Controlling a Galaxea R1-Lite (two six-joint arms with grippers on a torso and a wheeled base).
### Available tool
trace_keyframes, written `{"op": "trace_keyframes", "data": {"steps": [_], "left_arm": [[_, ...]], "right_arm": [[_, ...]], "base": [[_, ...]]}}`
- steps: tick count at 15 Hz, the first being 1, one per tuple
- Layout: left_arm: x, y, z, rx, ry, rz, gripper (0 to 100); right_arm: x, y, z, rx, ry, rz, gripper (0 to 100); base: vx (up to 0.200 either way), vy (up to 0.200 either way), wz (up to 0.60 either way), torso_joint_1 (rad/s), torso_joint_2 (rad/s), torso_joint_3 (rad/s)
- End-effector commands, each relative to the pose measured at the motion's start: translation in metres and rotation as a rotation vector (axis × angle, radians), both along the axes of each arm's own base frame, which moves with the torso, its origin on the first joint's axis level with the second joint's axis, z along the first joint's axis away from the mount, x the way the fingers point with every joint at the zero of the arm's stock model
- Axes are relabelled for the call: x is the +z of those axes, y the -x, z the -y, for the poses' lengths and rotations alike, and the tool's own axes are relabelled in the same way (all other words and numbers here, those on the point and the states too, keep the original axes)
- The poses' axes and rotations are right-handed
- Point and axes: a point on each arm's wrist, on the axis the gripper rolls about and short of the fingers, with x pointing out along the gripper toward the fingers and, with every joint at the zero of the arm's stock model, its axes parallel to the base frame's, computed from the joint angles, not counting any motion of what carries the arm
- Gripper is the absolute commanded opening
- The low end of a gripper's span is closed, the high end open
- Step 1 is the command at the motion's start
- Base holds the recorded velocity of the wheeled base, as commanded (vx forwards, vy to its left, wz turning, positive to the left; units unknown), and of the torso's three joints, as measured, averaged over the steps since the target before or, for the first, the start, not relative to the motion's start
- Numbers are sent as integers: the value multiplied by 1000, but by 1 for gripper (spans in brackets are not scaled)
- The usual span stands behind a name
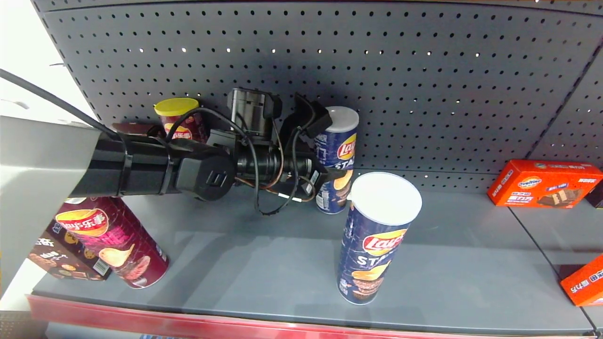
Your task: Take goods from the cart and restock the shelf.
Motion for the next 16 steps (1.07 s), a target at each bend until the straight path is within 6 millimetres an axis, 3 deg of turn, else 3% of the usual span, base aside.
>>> {"op": "trace_keyframes", "data": {"steps": [1, 7, 8, 11, 16], "left_arm": [[-3, 0, 4, -7, -3, -5, 0], [-10, -2, 7, -18, -19, 4, 0], [-10, -2, 8, -22, -26, 14, 100], [-11, -1, 6, -20, -29, 17, 100], [23, 19, -6, -13, 5, 81, 100]], "right_arm": [[0, 0, 0, 0, 1, -2, 100], [0, 0, 0, 0, 1, -2, 100], [0, 0, 0, 0, 0, -1, 100], [0, 0, 0, 0, 1, -2, 100], [0, 0, 0, 0, 1, -2, 100]], "base": [[0, 0, 0, 0, 0, 0], [0, 0, 0, 0, 0, 0], [0, 0, 0, 0, 0, 0], [0, 0, 0, 0, 0, 0], [0, 0, 0, 0, 0, 0]]}}
